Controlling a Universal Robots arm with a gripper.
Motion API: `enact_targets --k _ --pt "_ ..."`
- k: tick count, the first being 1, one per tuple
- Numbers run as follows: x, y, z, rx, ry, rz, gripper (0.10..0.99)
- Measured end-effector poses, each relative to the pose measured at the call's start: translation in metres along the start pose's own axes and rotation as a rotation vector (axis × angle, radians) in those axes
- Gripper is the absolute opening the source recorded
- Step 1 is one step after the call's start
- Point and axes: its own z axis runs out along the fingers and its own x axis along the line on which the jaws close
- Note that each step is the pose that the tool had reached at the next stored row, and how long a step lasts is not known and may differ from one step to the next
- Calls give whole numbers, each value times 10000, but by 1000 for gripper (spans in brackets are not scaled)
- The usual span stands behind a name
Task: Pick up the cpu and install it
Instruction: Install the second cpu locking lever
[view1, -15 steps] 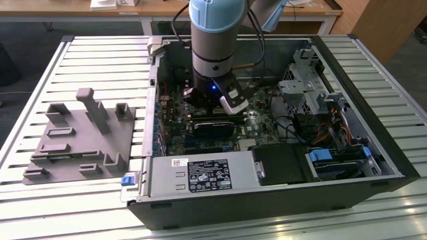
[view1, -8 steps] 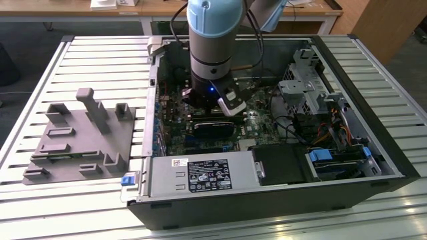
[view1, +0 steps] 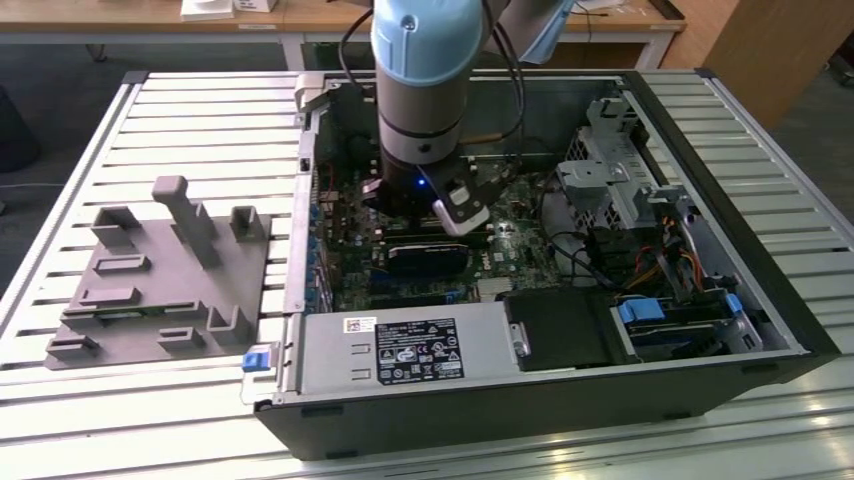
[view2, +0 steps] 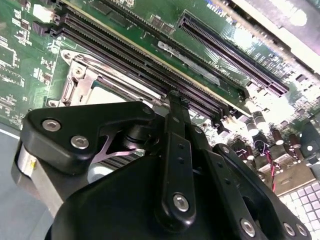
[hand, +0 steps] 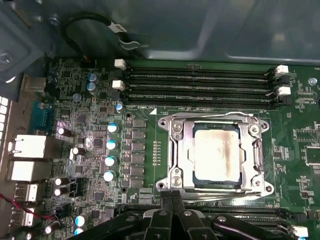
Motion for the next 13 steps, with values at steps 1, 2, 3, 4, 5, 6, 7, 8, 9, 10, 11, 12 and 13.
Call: enact_targets --k 1,2,3,4,5,6,7,8,9,10,11,12,13 --pt "2 -1 5 -28 -1 1 106" --pt "3 -2 9 -56 -1 2 106" --pt "5 -3 13 -82 -1 2 106" --pt "6 -3 18 -107 -2 2 106" --pt "12 -5 25 -152 -1 5 106" --pt "15 -6 30 -175 -2 5 106" --pt "18 -6 34 -197 -3 4 106" --pt "21 -7 38 -217 -4 4 106" --pt "25 -7 42 -236 -4 5 106" --pt "30 -8 45 -254 -4 6 106" --pt "36 -8 49 -272 -5 6 106" --pt "41 -8 53 -286 -5 6 106" --pt "47 -8 57 -294 -5 6 106"
